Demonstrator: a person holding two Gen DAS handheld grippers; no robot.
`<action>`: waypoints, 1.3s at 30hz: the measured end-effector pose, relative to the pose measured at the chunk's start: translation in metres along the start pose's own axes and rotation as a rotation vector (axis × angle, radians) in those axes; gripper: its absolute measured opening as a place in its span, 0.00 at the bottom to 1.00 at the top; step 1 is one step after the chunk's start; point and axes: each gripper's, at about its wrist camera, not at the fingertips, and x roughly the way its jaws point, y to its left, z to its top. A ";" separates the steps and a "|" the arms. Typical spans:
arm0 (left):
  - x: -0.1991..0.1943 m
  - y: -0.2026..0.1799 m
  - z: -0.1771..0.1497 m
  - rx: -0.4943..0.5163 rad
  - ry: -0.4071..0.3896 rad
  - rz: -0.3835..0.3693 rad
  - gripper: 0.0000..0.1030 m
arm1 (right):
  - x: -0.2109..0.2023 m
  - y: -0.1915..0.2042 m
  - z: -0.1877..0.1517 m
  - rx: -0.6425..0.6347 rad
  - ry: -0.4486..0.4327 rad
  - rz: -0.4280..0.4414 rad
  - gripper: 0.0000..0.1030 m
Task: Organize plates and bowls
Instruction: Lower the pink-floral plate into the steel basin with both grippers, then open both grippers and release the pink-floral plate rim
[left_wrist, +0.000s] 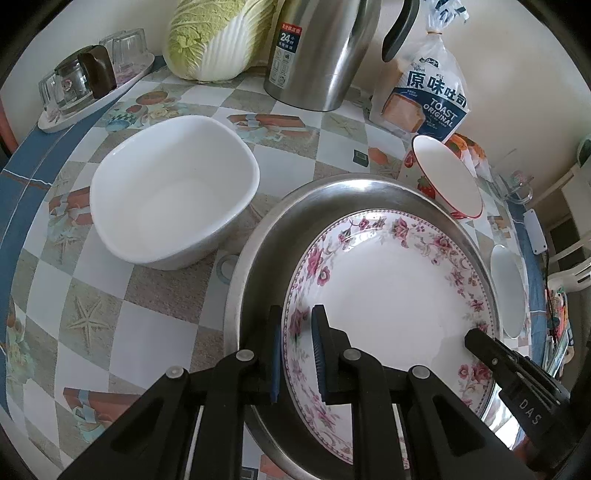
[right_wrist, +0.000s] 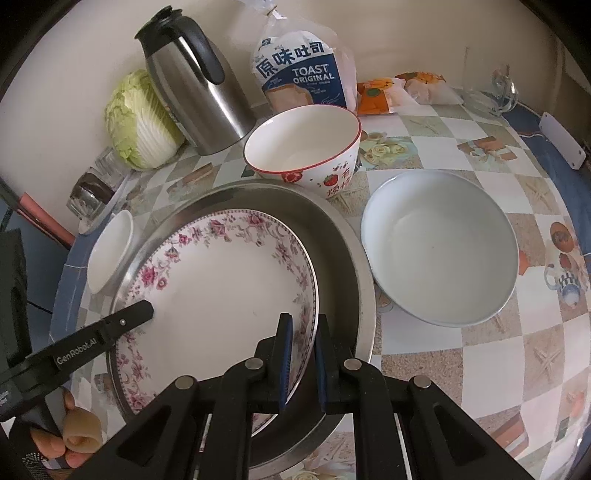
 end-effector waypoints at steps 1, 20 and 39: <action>0.000 0.000 0.000 -0.001 0.000 -0.001 0.15 | 0.000 0.000 0.000 -0.005 0.000 -0.006 0.12; 0.004 0.000 0.001 -0.001 -0.005 0.005 0.15 | 0.005 0.003 -0.001 -0.014 -0.003 -0.030 0.12; 0.005 -0.001 0.001 0.013 -0.014 0.022 0.15 | 0.005 0.003 0.000 -0.015 -0.009 -0.044 0.12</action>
